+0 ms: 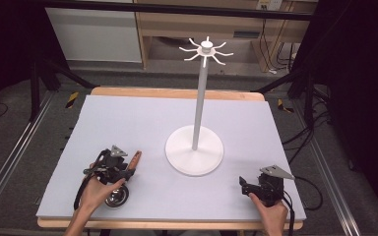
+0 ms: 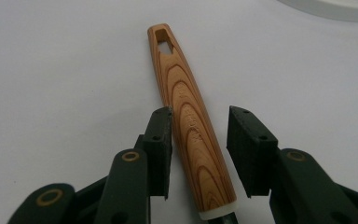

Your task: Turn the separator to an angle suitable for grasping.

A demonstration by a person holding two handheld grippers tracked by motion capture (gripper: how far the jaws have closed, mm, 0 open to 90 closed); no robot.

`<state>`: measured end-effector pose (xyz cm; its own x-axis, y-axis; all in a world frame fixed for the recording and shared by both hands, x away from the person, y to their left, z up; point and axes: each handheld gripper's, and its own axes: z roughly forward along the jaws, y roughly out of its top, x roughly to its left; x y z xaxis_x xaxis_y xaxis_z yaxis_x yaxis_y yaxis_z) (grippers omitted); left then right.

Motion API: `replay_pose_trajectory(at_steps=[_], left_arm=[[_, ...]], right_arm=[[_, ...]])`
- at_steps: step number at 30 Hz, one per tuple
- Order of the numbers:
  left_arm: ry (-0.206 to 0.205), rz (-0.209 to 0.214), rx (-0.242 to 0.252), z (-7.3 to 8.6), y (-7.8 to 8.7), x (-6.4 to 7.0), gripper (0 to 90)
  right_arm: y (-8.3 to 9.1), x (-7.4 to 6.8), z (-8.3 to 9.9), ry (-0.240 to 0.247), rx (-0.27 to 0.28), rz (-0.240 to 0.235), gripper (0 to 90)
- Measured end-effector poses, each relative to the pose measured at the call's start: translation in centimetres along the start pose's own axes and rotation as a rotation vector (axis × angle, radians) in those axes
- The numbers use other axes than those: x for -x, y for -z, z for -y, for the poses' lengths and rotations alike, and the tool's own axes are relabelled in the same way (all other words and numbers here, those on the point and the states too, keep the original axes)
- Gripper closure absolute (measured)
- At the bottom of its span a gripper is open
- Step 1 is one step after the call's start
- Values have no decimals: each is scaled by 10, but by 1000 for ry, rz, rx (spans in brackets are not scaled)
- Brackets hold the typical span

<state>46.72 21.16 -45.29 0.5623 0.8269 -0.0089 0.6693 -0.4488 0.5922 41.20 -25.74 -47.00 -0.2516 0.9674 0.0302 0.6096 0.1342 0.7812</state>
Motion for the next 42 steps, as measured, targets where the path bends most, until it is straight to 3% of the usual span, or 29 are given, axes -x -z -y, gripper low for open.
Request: replay_pose_trajectory(at_steps=[5, 11, 16, 21, 31, 34, 38, 42], left_arm=[[-1, -19, -32, 1, -4, 1, 607], [17, -9, -42, 2, -8, 1, 594], [2, -19, -56, 2, -8, 3, 596], [-23, -23, -62, 3, -6, 5, 681], [-46, -2, -72, 5, -3, 5, 681], [-56, -12, -74, 5, -3, 5, 674], [-83, -28, -60, 2, 1, 4, 575], [-107, -39, -51, -3, 5, 5, 550]], right_arm=[[0, 0, 0, 0, -4, -2, 112], [0, 0, 0, 1, -3, -4, 112], [-1, 0, 0, 2, -4, -3, 112], [0, 0, 0, 1, -5, -4, 112], [0, 1, 0, -7, -9, -7, 112], [0, 1, 0, -7, -9, -7, 112], [0, 1, 0, -6, -11, -9, 112], [-1, 2, 0, 0, -12, -6, 112]])
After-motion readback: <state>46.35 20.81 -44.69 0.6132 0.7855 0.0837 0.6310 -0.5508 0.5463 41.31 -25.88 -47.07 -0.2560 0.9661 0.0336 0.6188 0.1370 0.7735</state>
